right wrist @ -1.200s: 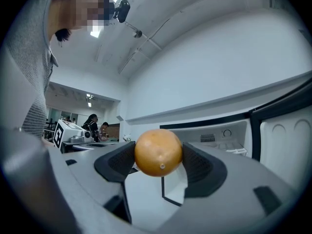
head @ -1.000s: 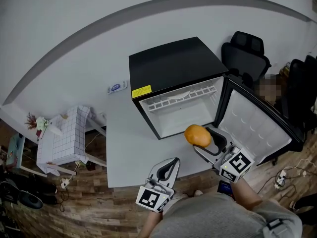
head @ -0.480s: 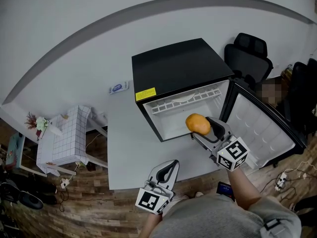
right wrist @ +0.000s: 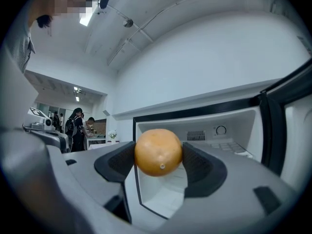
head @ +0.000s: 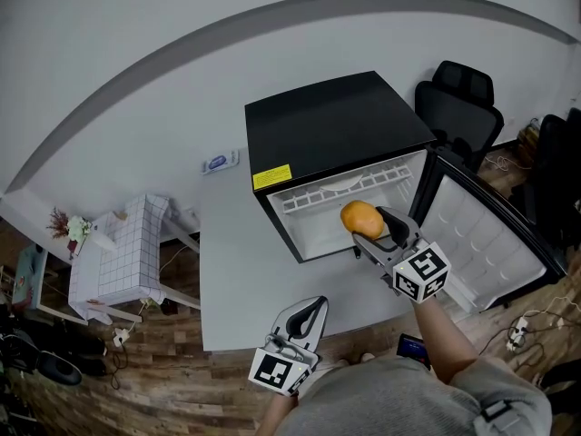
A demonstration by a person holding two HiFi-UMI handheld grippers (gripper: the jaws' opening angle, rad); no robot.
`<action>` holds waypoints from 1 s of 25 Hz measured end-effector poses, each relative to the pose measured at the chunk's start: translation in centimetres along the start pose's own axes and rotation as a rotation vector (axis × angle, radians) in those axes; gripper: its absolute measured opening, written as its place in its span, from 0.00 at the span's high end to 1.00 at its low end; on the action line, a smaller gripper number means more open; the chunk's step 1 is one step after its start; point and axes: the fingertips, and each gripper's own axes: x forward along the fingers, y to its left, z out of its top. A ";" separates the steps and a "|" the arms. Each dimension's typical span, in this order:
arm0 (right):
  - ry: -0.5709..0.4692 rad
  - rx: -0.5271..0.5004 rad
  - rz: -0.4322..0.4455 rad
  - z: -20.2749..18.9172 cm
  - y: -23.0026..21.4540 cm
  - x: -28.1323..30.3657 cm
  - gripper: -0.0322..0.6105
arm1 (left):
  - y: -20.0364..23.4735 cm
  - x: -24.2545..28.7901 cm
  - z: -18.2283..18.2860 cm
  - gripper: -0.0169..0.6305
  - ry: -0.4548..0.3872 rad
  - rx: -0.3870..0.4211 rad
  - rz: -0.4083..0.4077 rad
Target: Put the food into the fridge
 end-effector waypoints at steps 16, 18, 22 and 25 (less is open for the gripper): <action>0.016 -0.001 -0.100 -1.2 -4.2 5.7 0.47 | 2.0 -0.5 0.7 0.96 -0.020 0.020 0.046; 0.018 0.001 -0.113 -1.2 -4.7 6.2 0.47 | 2.4 -0.7 0.4 0.96 -0.004 0.018 0.057; 0.023 0.004 -0.131 -1.2 -5.6 7.4 0.47 | 3.4 -1.1 -0.2 0.96 0.019 0.014 0.080; 0.033 -0.002 -0.146 -1.2 -6.1 8.2 0.47 | 3.9 -1.0 0.4 0.96 0.000 0.021 0.085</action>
